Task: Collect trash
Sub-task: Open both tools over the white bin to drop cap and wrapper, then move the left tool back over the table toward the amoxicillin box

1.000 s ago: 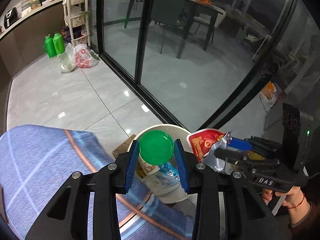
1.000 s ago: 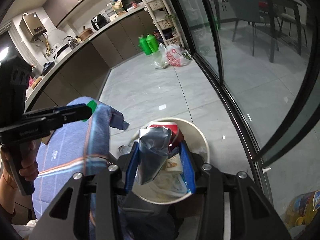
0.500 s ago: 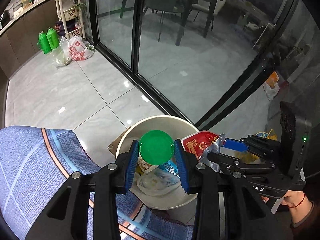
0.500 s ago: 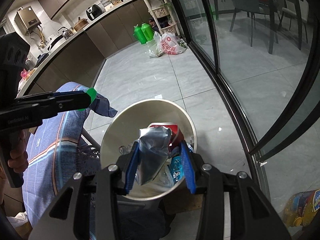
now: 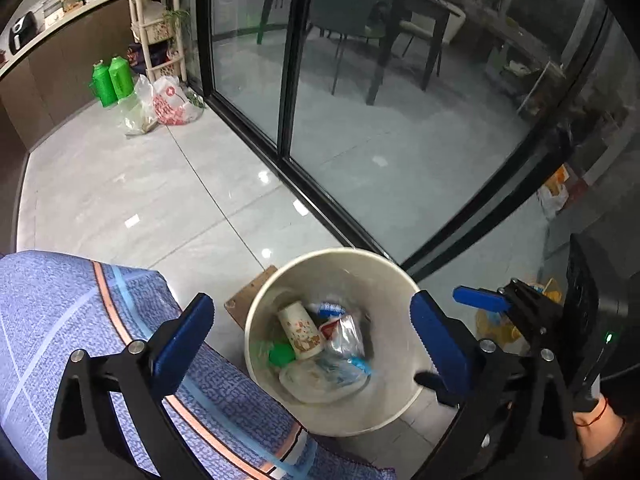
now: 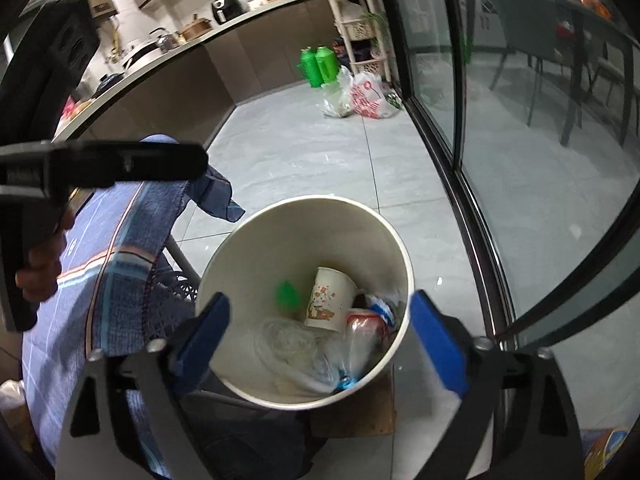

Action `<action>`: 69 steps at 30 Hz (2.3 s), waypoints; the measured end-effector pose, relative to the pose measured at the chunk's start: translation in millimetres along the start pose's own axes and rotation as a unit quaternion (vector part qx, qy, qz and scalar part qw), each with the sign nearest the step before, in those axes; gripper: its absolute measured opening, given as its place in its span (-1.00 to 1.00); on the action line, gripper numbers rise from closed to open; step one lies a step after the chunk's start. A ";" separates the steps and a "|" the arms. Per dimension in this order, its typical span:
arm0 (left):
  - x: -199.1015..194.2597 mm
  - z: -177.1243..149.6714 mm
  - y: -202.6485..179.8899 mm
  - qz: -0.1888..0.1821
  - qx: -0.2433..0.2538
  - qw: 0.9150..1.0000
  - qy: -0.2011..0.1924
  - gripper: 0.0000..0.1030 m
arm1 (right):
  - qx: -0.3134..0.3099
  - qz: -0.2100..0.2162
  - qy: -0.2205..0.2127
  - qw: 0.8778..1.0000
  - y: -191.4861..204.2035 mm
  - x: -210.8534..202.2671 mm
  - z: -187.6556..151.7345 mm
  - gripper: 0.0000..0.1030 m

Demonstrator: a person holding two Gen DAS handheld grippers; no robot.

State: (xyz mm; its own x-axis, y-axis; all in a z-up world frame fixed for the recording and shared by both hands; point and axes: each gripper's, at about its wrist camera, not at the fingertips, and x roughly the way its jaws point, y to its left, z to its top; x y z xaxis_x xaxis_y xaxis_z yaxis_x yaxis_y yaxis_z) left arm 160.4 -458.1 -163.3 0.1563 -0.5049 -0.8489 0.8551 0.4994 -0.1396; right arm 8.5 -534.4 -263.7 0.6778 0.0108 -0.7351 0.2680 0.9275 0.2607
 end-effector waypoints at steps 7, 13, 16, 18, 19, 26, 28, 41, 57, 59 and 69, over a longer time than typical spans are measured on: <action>-13.3 -0.3 2.1 -0.001 -0.009 1.000 -0.012 0.84 | 0.000 0.002 0.010 1.000 4.8 -0.2 -1.4 0.94; -32.7 -5.4 -2.4 0.001 -0.008 1.000 -0.025 0.84 | -0.007 0.000 0.005 1.000 8.4 -10.6 3.5 0.94; -48.6 -6.2 0.0 0.002 -0.010 0.999 -0.037 0.84 | -0.010 -0.001 -0.003 1.000 15.7 -19.8 8.6 0.94; -62.5 -7.1 2.6 0.005 -0.011 0.999 -0.048 0.84 | -0.015 0.000 -0.009 1.000 24.4 -26.7 10.7 0.94; -69.3 -5.9 5.6 0.007 -0.013 0.999 -0.053 0.84 | -0.018 0.000 -0.012 1.000 28.9 -30.6 13.0 0.94; -121.1 -18.2 23.0 0.021 -0.026 0.996 -0.082 0.84 | -0.048 0.005 -0.031 0.998 64.1 -53.8 28.5 0.94; -136.6 -23.0 31.6 0.025 -0.035 0.995 -0.089 0.84 | -0.058 0.008 -0.034 0.998 77.0 -58.8 32.2 0.94; -227.8 -89.9 122.3 0.096 -0.098 0.984 -0.118 0.84 | -0.133 0.065 -0.035 0.988 198.7 -61.4 53.7 0.94; -299.6 -185.6 303.3 0.152 -0.231 0.954 -0.113 0.84 | -0.192 0.123 0.040 0.973 356.7 22.9 62.9 0.94; -299.7 -191.9 322.2 0.144 -0.244 0.953 -0.109 0.84 | -0.203 0.126 0.049 0.970 375.5 37.3 63.0 0.94; -282.8 -205.5 404.9 0.098 -0.308 0.942 -0.087 0.50 | -0.214 0.137 0.079 0.964 419.1 94.6 66.1 0.94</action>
State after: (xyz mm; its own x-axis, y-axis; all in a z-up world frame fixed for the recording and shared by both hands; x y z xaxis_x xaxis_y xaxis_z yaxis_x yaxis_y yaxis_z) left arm 360.8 31.5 -84.6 0.4052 -0.4422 -0.8002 0.3609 0.8815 -0.3044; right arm 230.2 -169.4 -182.7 0.5604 0.3021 -0.7712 -0.2364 0.9507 0.2007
